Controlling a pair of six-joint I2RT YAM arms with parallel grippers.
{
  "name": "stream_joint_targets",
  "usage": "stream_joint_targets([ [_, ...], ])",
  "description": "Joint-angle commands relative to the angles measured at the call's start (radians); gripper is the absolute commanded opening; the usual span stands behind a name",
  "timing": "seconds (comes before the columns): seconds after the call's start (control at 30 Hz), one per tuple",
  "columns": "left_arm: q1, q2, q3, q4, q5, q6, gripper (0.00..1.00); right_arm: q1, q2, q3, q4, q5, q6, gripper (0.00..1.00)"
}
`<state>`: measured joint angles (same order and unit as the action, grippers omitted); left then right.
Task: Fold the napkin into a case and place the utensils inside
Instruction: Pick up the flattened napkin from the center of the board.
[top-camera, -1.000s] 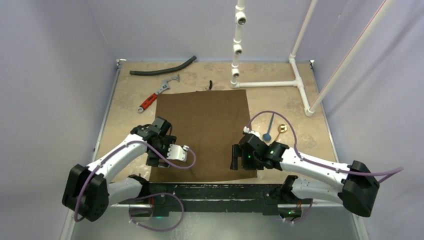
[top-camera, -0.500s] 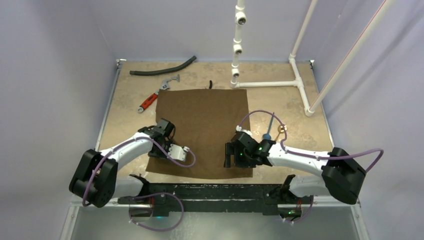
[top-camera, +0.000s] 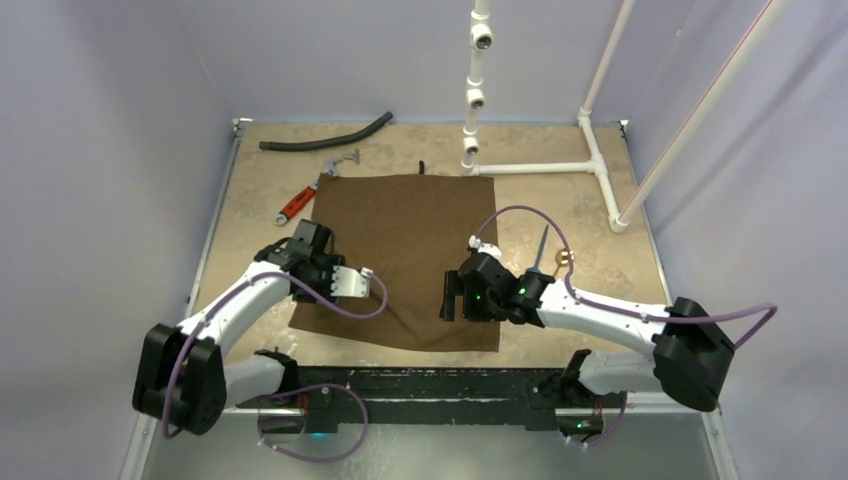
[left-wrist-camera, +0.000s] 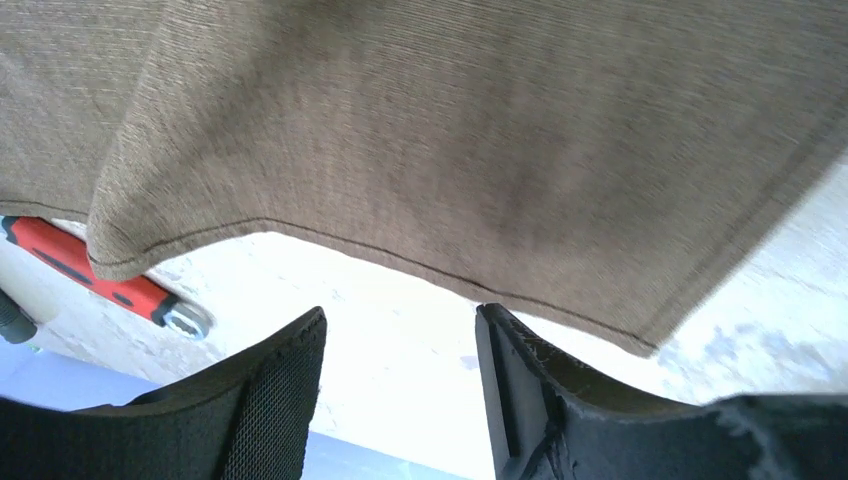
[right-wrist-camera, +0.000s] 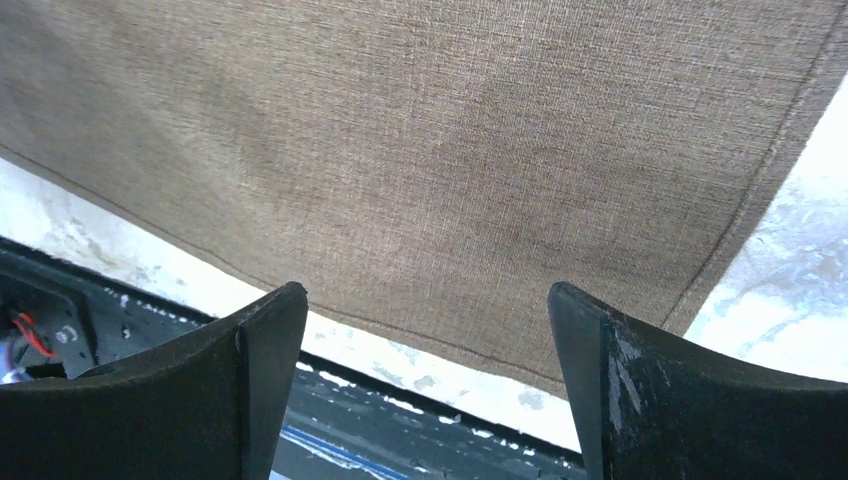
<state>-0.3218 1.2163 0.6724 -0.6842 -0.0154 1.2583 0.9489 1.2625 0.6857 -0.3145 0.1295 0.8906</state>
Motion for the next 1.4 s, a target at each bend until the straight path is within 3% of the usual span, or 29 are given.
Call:
stream_joint_targets([
  [0.0,0.009,-0.101,0.011,-0.237,0.079,0.103,0.57,0.001,-0.08,0.029,-0.099,0.06,-0.013,0.94],
  [0.23,0.018,-0.15,-0.093,-0.228,0.017,0.219,0.57,0.001,-0.178,-0.052,-0.167,0.053,0.038,0.94],
  [0.4,0.021,-0.073,-0.14,-0.112,0.017,0.234,0.57,0.001,-0.145,-0.113,-0.078,0.04,0.055,0.94],
  [0.5,0.045,-0.042,-0.171,-0.034,0.018,0.256,0.64,0.001,-0.105,-0.113,-0.017,0.062,0.056,0.92],
  [0.63,0.051,-0.036,-0.201,0.007,0.047,0.281,0.62,0.001,-0.058,-0.124,0.051,0.086,0.057,0.88],
  [0.8,0.053,-0.048,-0.268,0.067,0.036,0.285,0.47,0.002,-0.012,-0.152,0.099,0.086,0.061,0.77],
  [0.87,0.054,-0.056,-0.265,0.051,0.045,0.27,0.34,0.003,-0.018,-0.152,0.073,0.088,0.071,0.75],
  [0.93,0.054,-0.065,-0.252,0.037,0.054,0.253,0.15,0.002,-0.049,-0.148,0.018,0.105,0.08,0.76],
  [1.0,0.056,-0.074,-0.238,0.03,0.057,0.237,0.06,0.002,-0.102,-0.134,-0.049,0.124,0.083,0.82],
  [1.17,0.058,-0.079,-0.156,-0.042,0.104,0.183,0.02,0.008,-0.226,-0.114,-0.168,0.117,0.099,0.84],
  [1.37,0.058,-0.097,-0.099,-0.129,0.135,0.143,0.0,0.108,-0.184,-0.194,-0.124,0.069,0.187,0.84],
])
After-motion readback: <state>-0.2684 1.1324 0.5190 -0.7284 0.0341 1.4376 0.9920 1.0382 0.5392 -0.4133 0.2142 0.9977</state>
